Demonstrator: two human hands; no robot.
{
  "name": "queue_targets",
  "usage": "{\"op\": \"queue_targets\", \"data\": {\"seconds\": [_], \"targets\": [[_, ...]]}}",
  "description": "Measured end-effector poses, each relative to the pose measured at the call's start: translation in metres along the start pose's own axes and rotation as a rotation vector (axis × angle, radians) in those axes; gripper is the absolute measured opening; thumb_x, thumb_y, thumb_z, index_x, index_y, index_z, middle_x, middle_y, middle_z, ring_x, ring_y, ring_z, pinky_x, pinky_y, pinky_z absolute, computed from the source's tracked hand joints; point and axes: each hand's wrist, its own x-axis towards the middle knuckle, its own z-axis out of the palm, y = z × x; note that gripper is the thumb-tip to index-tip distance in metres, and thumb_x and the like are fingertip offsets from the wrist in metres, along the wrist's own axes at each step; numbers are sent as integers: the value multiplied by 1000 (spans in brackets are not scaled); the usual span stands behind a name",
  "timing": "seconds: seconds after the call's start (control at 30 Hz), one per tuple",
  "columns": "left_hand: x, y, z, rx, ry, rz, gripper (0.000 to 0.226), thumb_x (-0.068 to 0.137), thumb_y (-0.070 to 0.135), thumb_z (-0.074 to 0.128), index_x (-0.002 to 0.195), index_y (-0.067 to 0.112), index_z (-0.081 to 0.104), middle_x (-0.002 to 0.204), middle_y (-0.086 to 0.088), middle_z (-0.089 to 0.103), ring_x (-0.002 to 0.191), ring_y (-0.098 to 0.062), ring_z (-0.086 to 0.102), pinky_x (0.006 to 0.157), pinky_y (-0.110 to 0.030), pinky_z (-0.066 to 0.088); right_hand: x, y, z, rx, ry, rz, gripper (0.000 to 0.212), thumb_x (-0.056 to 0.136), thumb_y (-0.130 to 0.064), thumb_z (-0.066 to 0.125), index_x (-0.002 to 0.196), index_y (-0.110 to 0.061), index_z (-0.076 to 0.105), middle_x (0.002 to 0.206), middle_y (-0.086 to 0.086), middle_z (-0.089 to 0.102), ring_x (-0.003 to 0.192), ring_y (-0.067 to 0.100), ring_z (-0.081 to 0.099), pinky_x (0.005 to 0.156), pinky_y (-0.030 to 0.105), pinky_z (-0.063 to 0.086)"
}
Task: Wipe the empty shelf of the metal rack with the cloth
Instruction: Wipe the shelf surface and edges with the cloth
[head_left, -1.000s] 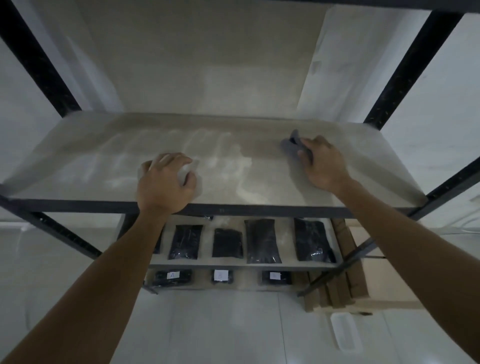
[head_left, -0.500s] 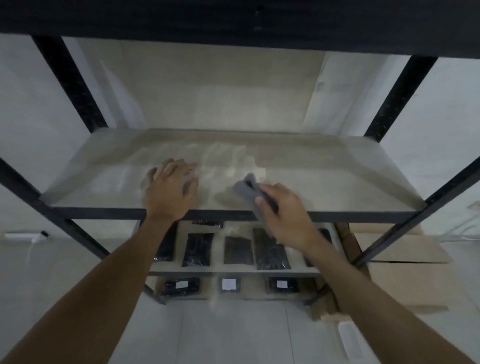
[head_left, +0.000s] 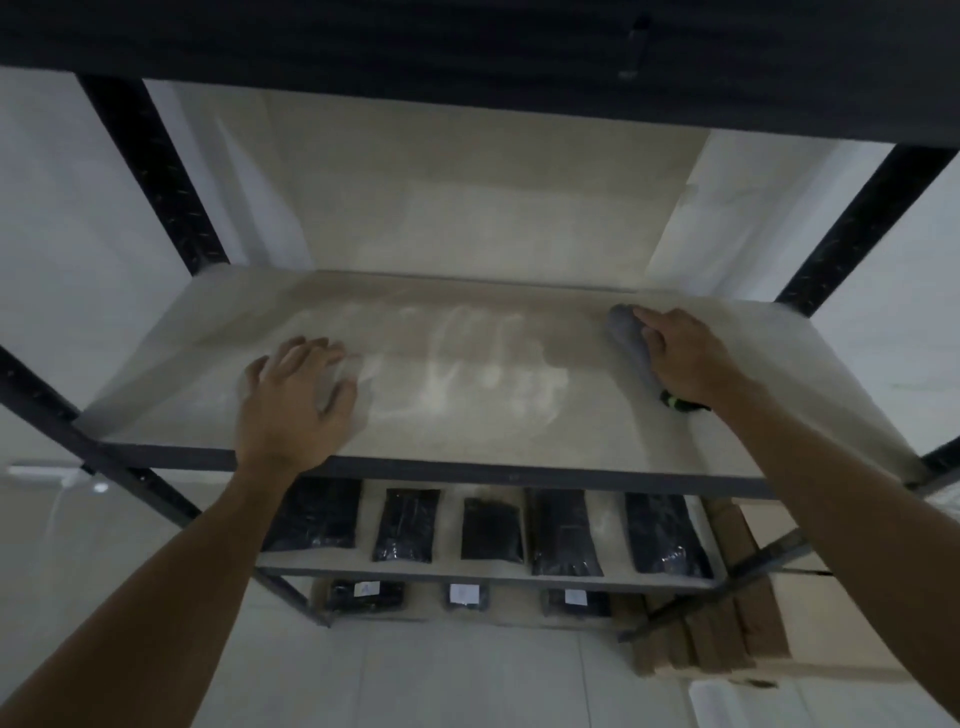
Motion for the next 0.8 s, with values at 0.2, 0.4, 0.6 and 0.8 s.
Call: {"op": "queue_targets", "data": {"seconds": [0.2,0.4,0.6,0.8], "targets": [[-1,3,0,1,-14,-36,45,93,49,43,126,25,62,139,3,61,136,-21,46,112,-45,32,-2,-11,9,-172,30,-29,55,103,-30,46,155,-17,34,135,23,49,120,45,49,100,51,46],[-1,8,-2,17,-30,-44,47,91,49,43,125,23,63,137,3,61,135,-21,48,112,-45,33,90,-49,7,-110,-66,-305,53,108,-21,39,159,-32,28,137,14,55,121,37,51,99,46,47],[-1,7,-4,10,-28,-52,45,90,47,48,125,23,64,138,2,61,135,-22,48,113,-46,33,99,-66,42,-116,35,-346,45,105,-20,47,149,-27,49,132,10,51,122,31,52,96,42,47],[-1,8,-3,-3,-30,-53,44,91,48,48,125,26,64,140,3,60,137,-21,47,114,-46,32,125,-76,20,138,-34,-567,42,96,-16,60,133,-34,65,117,-5,67,105,15,64,93,31,51]]}}
